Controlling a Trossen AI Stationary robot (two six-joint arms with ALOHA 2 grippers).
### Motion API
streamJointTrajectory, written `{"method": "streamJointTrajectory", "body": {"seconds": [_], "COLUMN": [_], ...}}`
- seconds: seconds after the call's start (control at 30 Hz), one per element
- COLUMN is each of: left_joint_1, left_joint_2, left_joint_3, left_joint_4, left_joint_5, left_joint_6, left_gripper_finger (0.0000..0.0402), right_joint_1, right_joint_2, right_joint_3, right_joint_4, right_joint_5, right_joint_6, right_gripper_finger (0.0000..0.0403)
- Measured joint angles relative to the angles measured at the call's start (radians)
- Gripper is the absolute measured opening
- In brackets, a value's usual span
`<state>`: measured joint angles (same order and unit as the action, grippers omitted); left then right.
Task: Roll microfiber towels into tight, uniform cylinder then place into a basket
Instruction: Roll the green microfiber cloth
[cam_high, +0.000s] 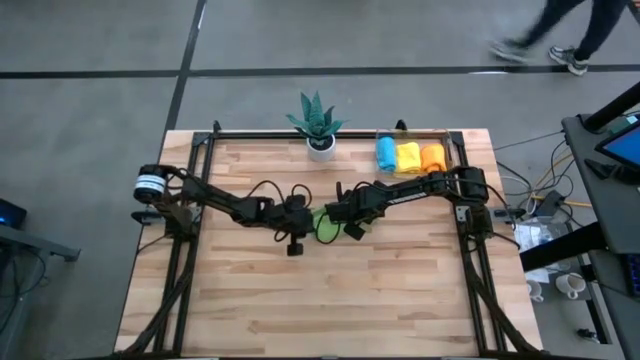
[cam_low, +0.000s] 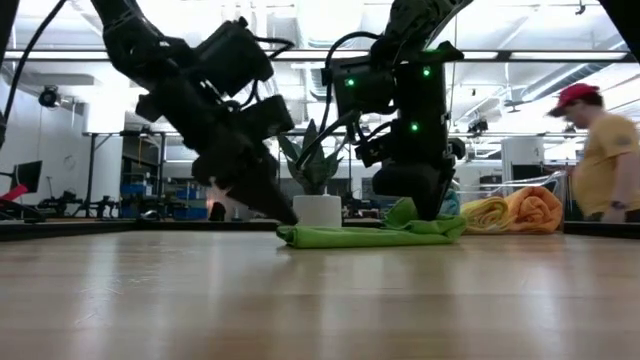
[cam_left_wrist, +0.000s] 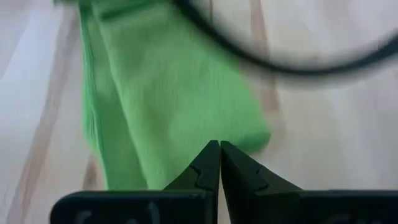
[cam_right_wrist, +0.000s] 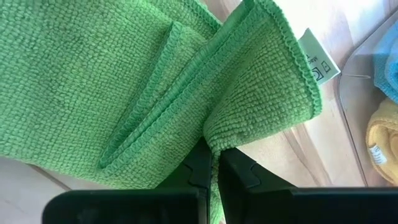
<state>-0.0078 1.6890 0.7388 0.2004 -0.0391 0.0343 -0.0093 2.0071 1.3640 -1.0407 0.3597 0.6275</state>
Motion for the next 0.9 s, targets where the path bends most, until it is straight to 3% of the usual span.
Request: {"method": "streamJointTrajectory", "body": {"seconds": [0.43, 0.9], "left_joint_1": [0.002, 0.002], "left_joint_2": [0.182, 0.166], "left_joint_3": [0.116, 0.123], "left_joint_4": [0.022, -0.029], "left_joint_5": [0.006, 0.019], "left_joint_6": [0.002, -0.027], "left_gripper_finger": [0.0, 0.0], "right_joint_1": [0.007, 0.026], "right_joint_2": [-0.021, -0.125], "right_joint_3": [0.018, 0.02], "right_joint_4": [0.0, 0.007], "right_joint_5": [-0.021, -0.071], "right_joint_6": [-0.003, 0.034], "right_gripper_finger": [0.0009, 0.0009]}}
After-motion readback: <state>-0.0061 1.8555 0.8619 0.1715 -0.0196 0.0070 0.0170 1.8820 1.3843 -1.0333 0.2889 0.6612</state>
